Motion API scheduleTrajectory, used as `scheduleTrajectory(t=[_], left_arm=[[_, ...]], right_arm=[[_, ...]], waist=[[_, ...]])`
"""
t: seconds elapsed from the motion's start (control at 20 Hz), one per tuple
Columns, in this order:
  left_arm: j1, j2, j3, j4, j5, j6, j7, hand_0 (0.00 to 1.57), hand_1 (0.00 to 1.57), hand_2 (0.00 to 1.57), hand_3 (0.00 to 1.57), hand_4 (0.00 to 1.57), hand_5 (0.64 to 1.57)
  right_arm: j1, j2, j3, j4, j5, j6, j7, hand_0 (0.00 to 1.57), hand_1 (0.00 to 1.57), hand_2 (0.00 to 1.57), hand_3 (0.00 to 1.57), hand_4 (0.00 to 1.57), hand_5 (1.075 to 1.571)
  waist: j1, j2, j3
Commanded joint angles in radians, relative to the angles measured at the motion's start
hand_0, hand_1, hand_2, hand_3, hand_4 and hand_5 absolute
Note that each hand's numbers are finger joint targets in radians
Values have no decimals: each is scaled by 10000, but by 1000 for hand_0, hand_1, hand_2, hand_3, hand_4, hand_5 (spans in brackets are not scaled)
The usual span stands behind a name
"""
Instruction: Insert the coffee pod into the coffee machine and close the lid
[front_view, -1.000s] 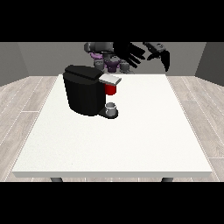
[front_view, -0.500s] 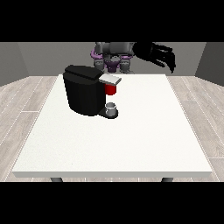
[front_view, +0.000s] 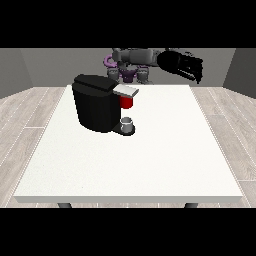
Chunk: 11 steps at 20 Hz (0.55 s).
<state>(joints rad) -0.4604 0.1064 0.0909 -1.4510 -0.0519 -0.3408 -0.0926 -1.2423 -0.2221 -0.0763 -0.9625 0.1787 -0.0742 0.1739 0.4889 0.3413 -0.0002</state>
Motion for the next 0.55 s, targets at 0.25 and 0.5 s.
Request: scheduleTrajectory(t=[0.25,0.5], left_arm=[[807,23,-13,54,-173,139,-132,0,0,0,0,258,1571],[1808,-110,271,867,-215,430,-588,0,0,0,0,266,1571]], right_arm=[[888,1392,551,-62,-152,101,-1912,0,0,0,0,172,1571],[2381,2193,1707,-602,-771,54,-2100,0,0,0,0,259,1571]], waist=[[-1041,-767,2],[-1890,-1936,-1]])
